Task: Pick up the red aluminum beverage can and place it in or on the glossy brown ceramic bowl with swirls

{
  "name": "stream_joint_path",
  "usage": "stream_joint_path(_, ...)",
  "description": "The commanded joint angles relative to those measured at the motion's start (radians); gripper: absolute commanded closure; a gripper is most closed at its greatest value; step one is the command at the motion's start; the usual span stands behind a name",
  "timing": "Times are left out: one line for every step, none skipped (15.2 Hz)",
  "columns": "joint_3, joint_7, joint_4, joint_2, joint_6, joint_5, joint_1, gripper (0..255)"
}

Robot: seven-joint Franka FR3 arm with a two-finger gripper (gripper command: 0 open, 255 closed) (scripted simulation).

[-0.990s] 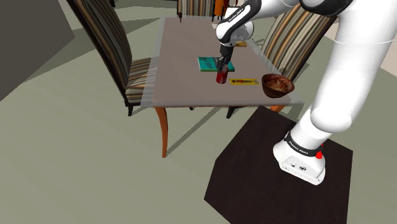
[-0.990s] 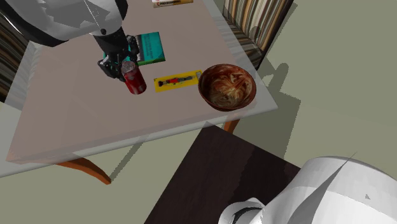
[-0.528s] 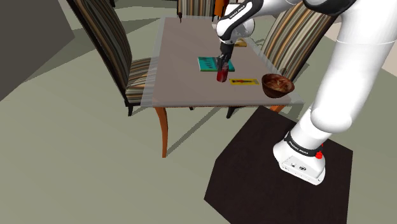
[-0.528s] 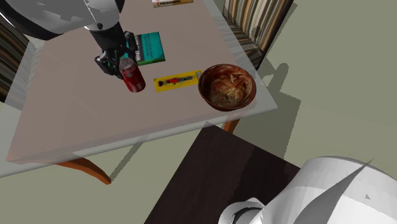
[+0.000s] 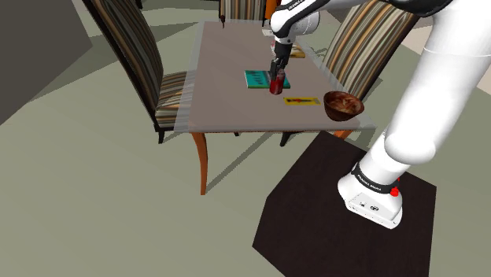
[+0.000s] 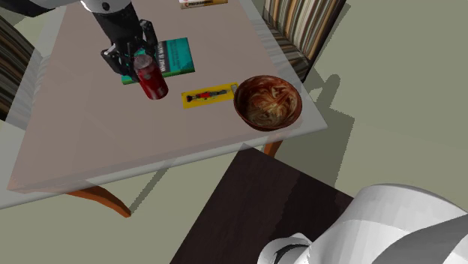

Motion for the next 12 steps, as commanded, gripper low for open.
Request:
stream_joint_path(-0.002,0.006,0.009,-0.016,-0.024,-0.007,0.003,255)
stream_joint_path(-0.002,0.008,0.015,-0.023,-0.036,-0.011,0.003,255)
stream_joint_path(-0.003,0.010,0.021,-0.029,-0.048,-0.014,0.004,255)
stream_joint_path(-0.004,0.012,0.027,-0.036,-0.060,-0.017,0.005,255)
stream_joint_path(-0.004,0.014,0.033,-0.042,-0.073,-0.020,0.005,255)
stream_joint_path(-0.005,0.016,0.040,-0.048,-0.085,-0.022,0.006,255)
stream_joint_path(-0.005,0.018,0.046,-0.054,-0.097,-0.025,0.006,255)
stream_joint_path(-0.006,0.020,0.053,-0.060,-0.109,-0.028,0.007,255)
stream_joint_path(-0.006,0.021,0.060,-0.065,-0.122,-0.030,0.007,255)
stream_joint_path(-0.007,0.023,0.068,-0.071,-0.134,-0.032,0.008,255)
stream_joint_path(-0.007,0.024,0.075,-0.076,-0.146,-0.035,0.008,255)
stream_joint_path(-0.007,0.026,0.083,-0.081,-0.159,-0.037,0.008,255)
